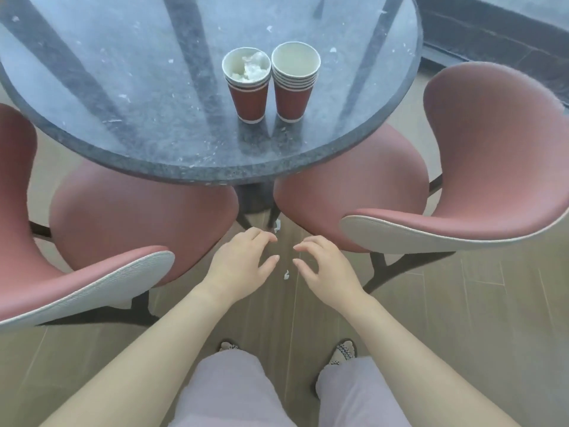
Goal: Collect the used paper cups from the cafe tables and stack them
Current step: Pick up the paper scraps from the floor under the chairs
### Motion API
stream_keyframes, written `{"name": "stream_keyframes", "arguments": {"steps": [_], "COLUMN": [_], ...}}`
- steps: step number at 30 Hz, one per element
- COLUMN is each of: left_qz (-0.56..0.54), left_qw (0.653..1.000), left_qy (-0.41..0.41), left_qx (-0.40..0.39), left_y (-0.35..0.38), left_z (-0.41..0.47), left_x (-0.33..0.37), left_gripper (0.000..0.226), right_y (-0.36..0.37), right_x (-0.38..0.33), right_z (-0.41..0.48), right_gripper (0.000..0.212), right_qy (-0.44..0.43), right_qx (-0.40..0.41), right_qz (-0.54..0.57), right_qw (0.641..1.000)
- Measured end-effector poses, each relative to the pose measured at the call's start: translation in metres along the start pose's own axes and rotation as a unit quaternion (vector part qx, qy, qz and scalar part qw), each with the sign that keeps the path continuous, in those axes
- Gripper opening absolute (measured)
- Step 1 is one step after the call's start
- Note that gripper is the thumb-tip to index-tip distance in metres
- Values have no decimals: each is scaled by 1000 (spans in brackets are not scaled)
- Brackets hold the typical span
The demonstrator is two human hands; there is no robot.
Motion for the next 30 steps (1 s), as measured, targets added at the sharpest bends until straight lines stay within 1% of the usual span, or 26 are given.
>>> {"name": "stream_keyframes", "arguments": {"steps": [4,10,16,19,22,24,30], "left_qz": [-12,-32,-20,-14,-12,-32,-42], "left_qw": [1000,999,1000,1000,999,998,997], "left_qy": [-16,-30,-12,6,7,-8,-59], "left_qx": [5,-10,13,16,49,57,18], "left_y": [68,179,265,308,340,363,435], "left_z": [47,114,171,206,240,258,284], "left_x": [-38,-96,-132,-141,-153,-166,-208], "left_gripper": [37,34,21,16,14,16,19], "right_y": [51,141,210,245,275,294,354], "right_x": [63,165,246,284,323,347,403], "right_z": [26,71,105,126,151,167,185], "right_gripper": [23,19,17,17,20,21,22], "right_qy": [-11,4,-7,-2,18,30,63], "right_qx": [-5,-24,-5,-8,-14,-21,-59], "right_qz": [-2,51,21,8,-1,-16,-38], "right_qw": [1000,998,1000,1000,1000,999,996]}}
Point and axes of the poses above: each hand's wrist, its own z-axis towards the middle knuckle, its own y-axis out of the palm, x = y × z, the point moved 10 cm from there along z, towards the middle knuckle, and after that the axes turned 11 degrees about -x, right-handed, at the moved point
